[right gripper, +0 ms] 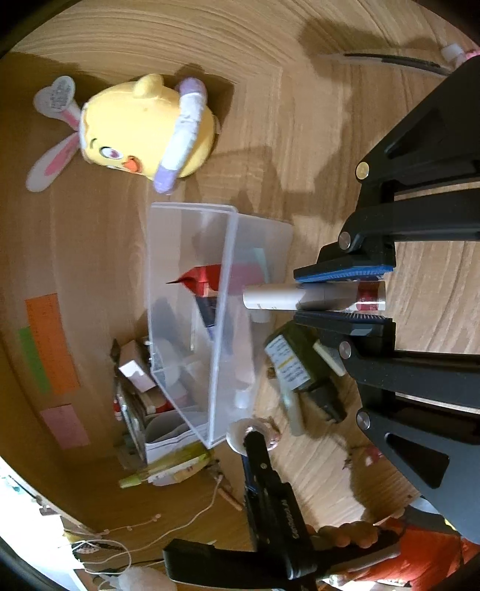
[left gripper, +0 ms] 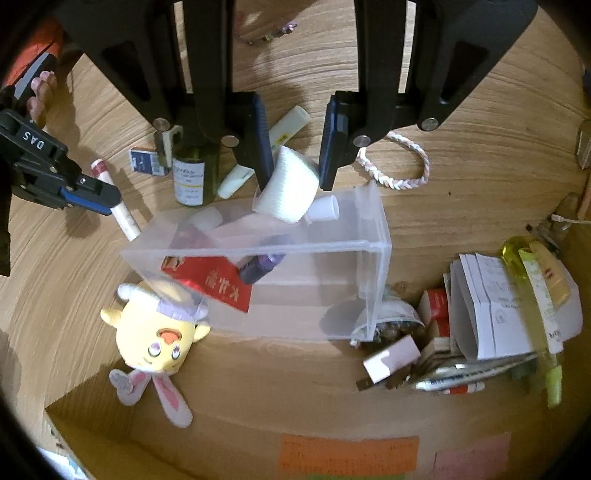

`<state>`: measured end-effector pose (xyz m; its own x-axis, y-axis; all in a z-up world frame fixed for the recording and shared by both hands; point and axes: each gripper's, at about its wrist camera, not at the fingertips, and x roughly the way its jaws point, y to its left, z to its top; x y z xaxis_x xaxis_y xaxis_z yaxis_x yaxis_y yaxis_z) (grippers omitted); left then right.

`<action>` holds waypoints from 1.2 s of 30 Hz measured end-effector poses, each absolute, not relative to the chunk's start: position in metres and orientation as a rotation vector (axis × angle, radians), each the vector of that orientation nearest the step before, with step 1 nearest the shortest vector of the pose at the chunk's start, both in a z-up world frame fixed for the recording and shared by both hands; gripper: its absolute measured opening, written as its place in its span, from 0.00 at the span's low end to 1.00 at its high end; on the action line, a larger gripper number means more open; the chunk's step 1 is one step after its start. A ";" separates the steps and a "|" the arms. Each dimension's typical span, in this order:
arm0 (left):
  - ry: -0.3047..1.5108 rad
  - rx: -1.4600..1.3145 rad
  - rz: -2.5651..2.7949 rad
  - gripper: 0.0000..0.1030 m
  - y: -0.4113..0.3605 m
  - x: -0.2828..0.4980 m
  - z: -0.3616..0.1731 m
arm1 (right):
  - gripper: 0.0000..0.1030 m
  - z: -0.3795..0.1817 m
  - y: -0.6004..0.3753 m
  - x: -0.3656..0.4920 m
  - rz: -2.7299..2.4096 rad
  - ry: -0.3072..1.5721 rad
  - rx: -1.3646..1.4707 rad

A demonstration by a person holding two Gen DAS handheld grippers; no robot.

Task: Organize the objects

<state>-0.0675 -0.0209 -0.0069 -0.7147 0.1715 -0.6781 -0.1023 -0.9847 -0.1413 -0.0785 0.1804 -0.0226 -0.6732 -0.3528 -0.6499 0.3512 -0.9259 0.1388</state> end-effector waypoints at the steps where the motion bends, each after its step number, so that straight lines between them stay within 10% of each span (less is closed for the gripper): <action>1: -0.140 -1.099 2.783 0.24 -0.021 -0.066 -0.004 | 0.14 -0.020 0.180 -0.079 -2.570 -0.004 0.988; 36: -0.175 -0.915 2.902 0.24 -0.031 -0.106 0.055 | 0.14 0.042 0.172 -0.157 -2.682 -0.014 0.823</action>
<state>-0.1061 -0.0308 0.0553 -0.8159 0.1235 -0.5648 -0.0546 -0.9890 -0.1374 -0.1575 0.1722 0.0416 -0.7767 -0.3178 -0.5438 0.3120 -0.9441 0.1061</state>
